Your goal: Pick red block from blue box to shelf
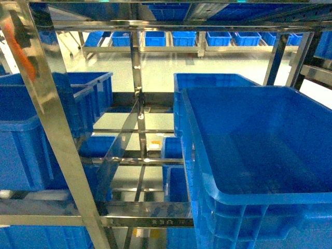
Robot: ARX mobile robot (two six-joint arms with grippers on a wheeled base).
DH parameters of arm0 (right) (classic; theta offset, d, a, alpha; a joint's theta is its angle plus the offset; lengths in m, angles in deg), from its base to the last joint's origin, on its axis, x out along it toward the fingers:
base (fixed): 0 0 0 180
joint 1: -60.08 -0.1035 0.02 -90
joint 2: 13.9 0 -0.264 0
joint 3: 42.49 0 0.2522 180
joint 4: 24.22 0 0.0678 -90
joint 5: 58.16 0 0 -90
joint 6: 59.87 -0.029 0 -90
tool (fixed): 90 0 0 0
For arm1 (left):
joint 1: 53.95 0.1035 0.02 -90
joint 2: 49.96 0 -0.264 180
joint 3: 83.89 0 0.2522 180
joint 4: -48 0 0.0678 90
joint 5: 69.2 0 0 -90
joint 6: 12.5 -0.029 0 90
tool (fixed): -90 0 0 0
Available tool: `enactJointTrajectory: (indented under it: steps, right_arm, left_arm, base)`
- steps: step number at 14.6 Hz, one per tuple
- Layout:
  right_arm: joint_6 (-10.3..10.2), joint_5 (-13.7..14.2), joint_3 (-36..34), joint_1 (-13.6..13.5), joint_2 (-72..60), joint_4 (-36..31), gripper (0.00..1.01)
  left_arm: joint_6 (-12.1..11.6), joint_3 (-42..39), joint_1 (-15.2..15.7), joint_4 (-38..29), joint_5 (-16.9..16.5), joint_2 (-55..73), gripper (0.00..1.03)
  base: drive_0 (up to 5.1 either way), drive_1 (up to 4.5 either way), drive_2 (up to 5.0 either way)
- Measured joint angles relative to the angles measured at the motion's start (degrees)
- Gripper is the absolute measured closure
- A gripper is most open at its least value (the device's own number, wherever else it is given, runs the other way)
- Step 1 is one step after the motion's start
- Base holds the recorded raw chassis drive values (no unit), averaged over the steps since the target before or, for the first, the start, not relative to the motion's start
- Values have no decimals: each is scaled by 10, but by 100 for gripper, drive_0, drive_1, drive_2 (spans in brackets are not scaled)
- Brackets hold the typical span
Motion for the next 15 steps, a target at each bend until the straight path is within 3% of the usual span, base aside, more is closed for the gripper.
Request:
enactJointTrajectory:
  steps: [15]
  right_arm:
    - [0,0,0,0,0,0,73]
  left_arm:
    - [0,0,0,0,0,0,5]
  base:
    - [0,0,0]
